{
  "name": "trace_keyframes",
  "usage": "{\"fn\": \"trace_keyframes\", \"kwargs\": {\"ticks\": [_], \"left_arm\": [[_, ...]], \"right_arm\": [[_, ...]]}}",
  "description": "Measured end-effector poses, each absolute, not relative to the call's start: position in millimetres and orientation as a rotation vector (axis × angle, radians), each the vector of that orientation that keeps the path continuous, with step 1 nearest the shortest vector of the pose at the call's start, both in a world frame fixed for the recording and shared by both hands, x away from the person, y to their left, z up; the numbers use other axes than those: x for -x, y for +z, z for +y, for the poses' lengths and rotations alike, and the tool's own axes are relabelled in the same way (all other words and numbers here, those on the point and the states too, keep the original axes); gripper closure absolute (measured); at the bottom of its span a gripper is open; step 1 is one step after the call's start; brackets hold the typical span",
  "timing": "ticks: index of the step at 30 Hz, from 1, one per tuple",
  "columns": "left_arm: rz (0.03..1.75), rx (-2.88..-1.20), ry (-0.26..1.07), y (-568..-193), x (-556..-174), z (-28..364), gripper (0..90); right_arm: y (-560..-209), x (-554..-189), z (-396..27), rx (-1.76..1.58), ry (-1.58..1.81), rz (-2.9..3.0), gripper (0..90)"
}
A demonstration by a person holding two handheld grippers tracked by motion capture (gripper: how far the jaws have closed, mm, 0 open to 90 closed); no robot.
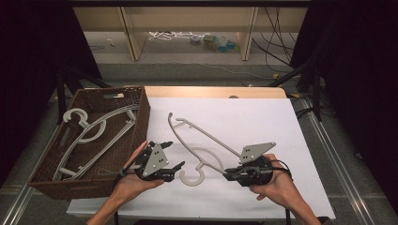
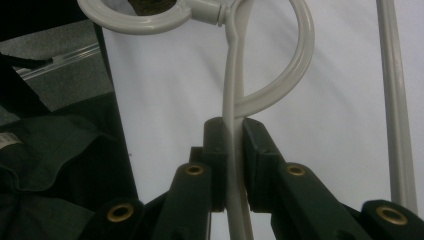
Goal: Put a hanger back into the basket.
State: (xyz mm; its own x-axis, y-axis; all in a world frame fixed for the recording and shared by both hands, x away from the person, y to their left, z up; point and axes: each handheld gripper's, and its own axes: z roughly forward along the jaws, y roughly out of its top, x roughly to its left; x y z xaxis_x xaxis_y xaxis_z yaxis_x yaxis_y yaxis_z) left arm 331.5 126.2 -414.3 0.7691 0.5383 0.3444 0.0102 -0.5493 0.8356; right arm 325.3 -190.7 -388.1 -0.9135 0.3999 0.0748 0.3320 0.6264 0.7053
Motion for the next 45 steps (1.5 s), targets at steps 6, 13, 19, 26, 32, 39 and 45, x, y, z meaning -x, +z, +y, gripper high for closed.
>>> {"fn": "trace_keyframes", "kwargs": {"ticks": [6,13,19,26,32,39,45], "left_arm": [[0.300,-2.088,0.725,-411,-333,121,32.0],[0.257,-2.132,0.710,-411,-339,118,32.0],[0.239,-2.146,0.706,-414,-344,114,32.4],[0.162,-2.173,0.685,-416,-343,110,39.1],[0.070,-2.195,0.691,-416,-340,108,50.7],[-0.093,-2.266,0.721,-414,-337,107,62.9],[-0.109,-2.241,0.671,-408,-336,109,68.2]], "right_arm": [[-387,-322,-188,-0.598,1.165,2.763,82.5],[-387,-320,-185,-0.574,1.155,2.787,82.4],[-387,-319,-183,-0.546,1.157,2.802,82.4],[-387,-317,-181,-0.530,1.166,2.816,82.4],[-387,-317,-180,-0.506,1.164,2.830,82.4],[-389,-319,-181,-0.481,1.166,2.850,82.4],[-385,-323,-188,-0.442,1.197,2.840,82.6]]}}
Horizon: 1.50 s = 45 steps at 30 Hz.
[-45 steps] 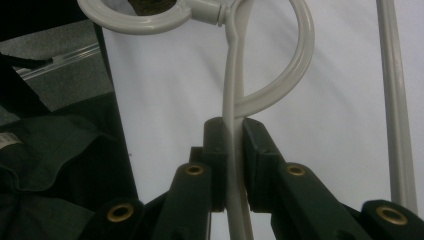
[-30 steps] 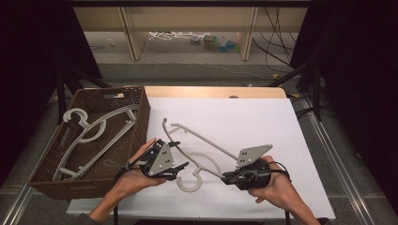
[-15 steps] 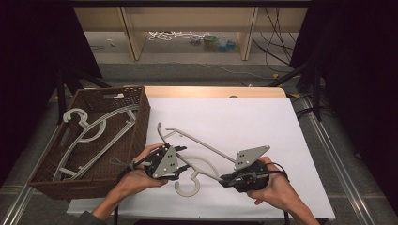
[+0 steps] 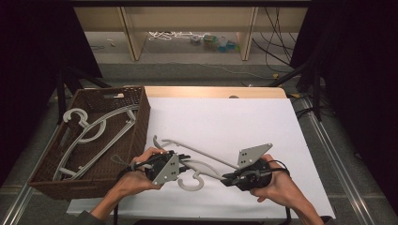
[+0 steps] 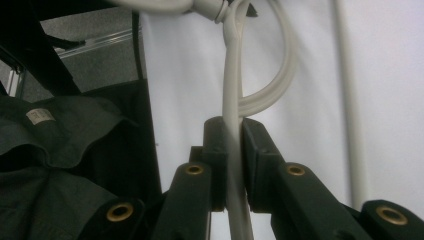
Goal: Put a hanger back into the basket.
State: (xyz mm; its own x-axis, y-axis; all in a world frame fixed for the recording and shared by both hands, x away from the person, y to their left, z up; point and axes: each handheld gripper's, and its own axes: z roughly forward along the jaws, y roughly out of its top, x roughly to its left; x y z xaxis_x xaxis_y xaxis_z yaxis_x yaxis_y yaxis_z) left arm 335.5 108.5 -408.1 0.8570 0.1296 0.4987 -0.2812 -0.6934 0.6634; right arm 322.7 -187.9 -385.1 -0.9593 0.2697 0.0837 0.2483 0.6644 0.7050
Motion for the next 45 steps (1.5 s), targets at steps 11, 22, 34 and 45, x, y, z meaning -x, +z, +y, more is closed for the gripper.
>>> {"fn": "trace_keyframes", "kwargs": {"ticks": [11,22,34,45], "left_arm": [[-0.072,-2.252,0.586,-406,-334,106,76.0],[0.113,-2.234,0.530,-399,-336,107,79.6],[0.534,-2.102,0.342,-397,-356,132,79.6],[0.703,-1.976,0.224,-388,-361,151,79.6]], "right_arm": [[-375,-329,-198,-0.435,1.281,2.761,77.8],[-364,-337,-207,-0.617,1.313,2.495,45.6],[-357,-337,-217,-0.805,1.379,2.277,26.3],[-371,-331,-217,-0.864,1.434,2.197,17.0]]}}
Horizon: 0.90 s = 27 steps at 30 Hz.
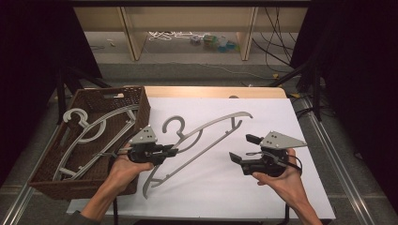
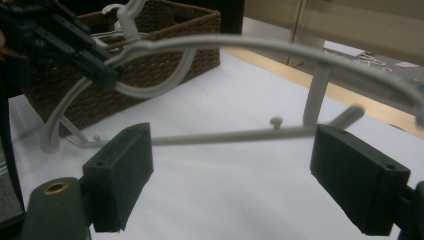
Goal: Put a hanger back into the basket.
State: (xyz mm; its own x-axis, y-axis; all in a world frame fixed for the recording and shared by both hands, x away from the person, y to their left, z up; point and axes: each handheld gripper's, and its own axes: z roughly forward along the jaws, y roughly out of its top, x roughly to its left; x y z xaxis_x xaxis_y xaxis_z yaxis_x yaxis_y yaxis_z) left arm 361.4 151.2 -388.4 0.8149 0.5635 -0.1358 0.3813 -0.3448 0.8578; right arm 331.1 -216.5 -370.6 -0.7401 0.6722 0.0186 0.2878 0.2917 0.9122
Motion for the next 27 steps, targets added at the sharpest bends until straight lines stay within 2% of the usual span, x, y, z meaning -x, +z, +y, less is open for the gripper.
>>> {"fn": "trace_keyframes", "kwargs": {"ticks": [16,27], "left_arm": [[0.785,-1.785,0.148,-363,-353,184,79.6],[0.806,-1.731,0.083,-330,-345,209,79.5]], "right_arm": [[-394,-319,-218,-0.884,1.516,2.074,16.3],[-400,-315,-221,-0.899,1.490,2.092,16.3]]}}
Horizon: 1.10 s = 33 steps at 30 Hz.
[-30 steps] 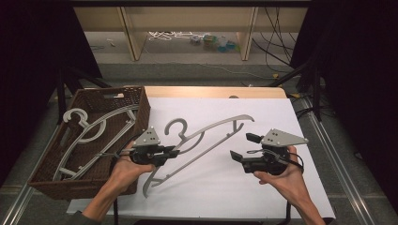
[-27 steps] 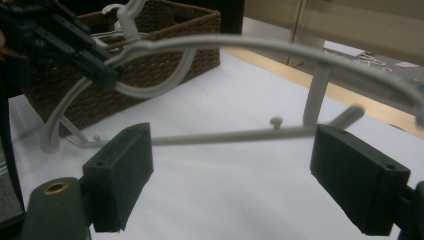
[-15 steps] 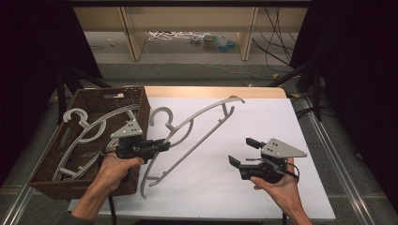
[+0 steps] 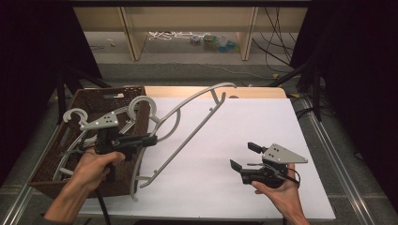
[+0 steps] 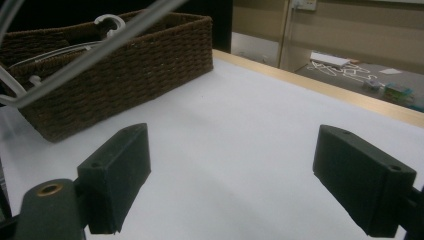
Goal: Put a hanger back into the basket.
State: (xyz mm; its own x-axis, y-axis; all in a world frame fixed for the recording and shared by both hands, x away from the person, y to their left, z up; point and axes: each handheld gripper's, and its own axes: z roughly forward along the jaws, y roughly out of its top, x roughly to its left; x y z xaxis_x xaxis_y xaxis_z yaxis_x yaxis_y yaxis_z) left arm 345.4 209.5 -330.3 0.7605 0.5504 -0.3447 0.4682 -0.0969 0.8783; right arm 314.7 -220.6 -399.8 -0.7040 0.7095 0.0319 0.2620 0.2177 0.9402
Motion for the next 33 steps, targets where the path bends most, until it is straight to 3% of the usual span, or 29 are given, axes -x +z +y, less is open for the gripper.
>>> {"fn": "trace_keyframes", "kwargs": {"ticks": [15,33], "left_arm": [[0.866,-1.772,0.255,-276,-348,257,79.5],[1.093,-1.729,0.419,-287,-387,328,79.5]], "right_arm": [[-405,-313,-221,-0.887,1.498,2.080,16.3],[-409,-314,-220,-0.903,1.486,2.100,16.3]]}}
